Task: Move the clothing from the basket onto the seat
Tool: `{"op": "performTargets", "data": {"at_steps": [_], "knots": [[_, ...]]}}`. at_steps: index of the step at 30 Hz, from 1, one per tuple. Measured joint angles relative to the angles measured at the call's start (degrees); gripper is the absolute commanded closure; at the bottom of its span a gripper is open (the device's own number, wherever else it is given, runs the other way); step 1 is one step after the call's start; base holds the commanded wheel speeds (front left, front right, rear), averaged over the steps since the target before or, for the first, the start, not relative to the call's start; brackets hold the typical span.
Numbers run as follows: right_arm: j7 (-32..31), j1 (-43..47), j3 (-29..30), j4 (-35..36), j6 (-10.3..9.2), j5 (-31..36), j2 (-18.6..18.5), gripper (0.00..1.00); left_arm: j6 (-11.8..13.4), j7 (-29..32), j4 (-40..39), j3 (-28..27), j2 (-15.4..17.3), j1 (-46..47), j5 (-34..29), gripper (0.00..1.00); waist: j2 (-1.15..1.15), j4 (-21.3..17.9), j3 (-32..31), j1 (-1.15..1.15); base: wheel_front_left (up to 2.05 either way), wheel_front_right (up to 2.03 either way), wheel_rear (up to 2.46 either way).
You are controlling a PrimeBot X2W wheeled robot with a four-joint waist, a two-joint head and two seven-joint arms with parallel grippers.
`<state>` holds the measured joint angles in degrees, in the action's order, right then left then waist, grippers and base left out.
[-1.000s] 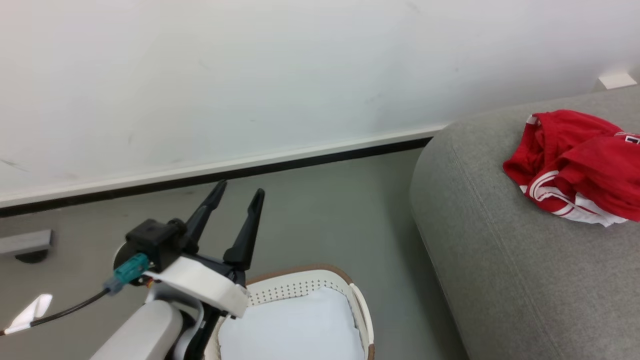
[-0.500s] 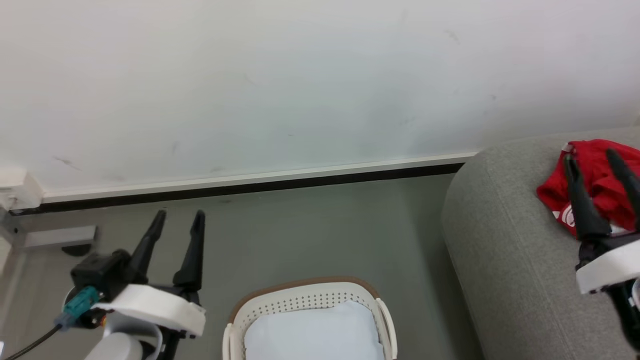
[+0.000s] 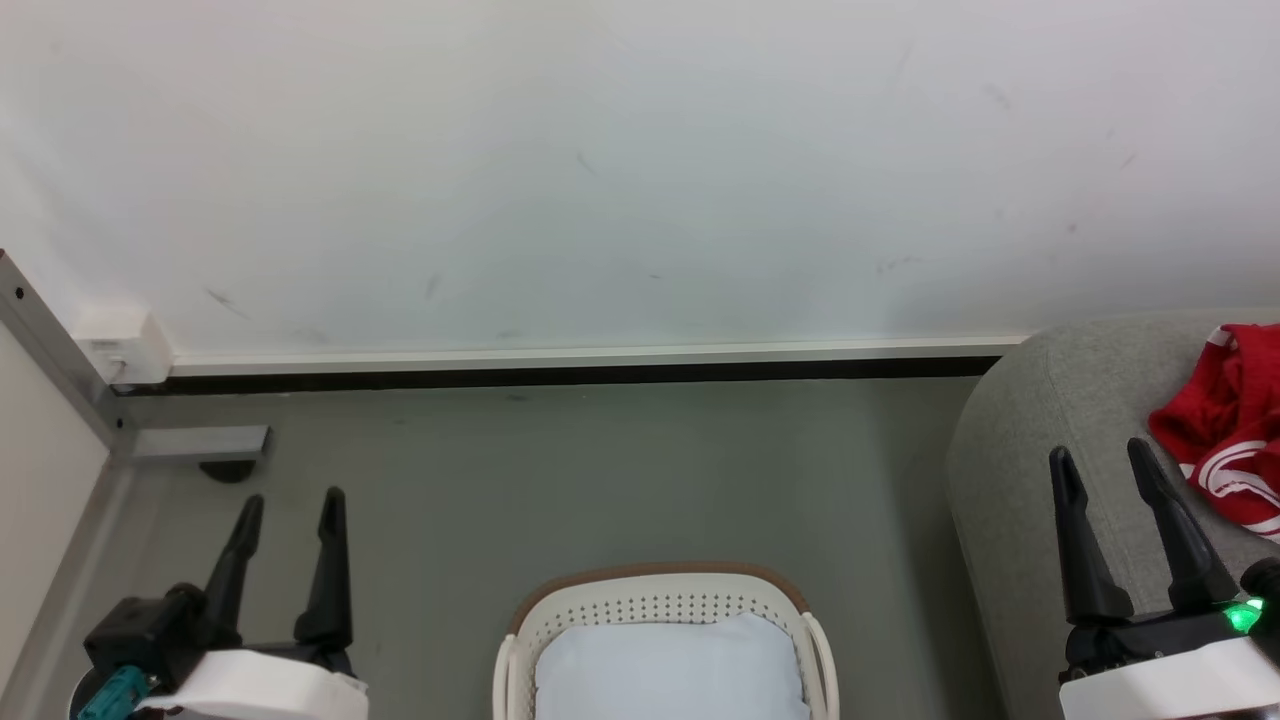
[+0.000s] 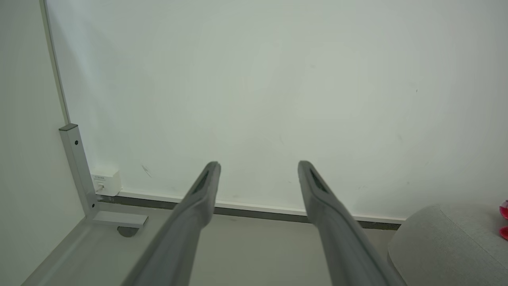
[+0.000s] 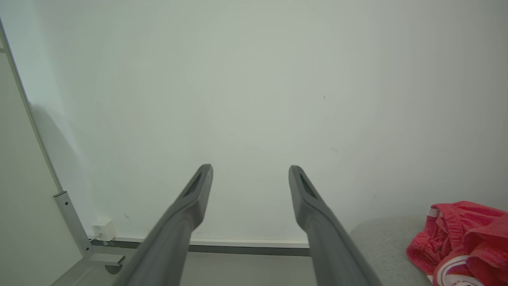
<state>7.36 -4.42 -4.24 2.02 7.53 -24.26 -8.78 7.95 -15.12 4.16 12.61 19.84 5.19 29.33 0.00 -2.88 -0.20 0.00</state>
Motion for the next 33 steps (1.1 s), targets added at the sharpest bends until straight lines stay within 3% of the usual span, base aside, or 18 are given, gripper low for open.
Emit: {"op": "performTargets", "data": {"at_steps": [18, 33], "knots": [[5.67, 1.75, -2.85, -6.37, 0.00, 2.02, 0.75, 0.00, -5.38, 0.00, 2.45, -7.14, -6.28, -4.37, -6.98, 0.00, 0.00, 0.72, -0.66, 0.01, 0.00, 0.00, 0.00], [6.17, 0.07, -4.83, -9.17, 0.00, 2.03, 0.91, 0.00, -8.53, 0.00, 4.87, -9.84, -8.60, -3.95, -10.22, 0.00, 0.00, 0.49, -0.21, 0.00, 0.00, 0.00, 0.00]]}}
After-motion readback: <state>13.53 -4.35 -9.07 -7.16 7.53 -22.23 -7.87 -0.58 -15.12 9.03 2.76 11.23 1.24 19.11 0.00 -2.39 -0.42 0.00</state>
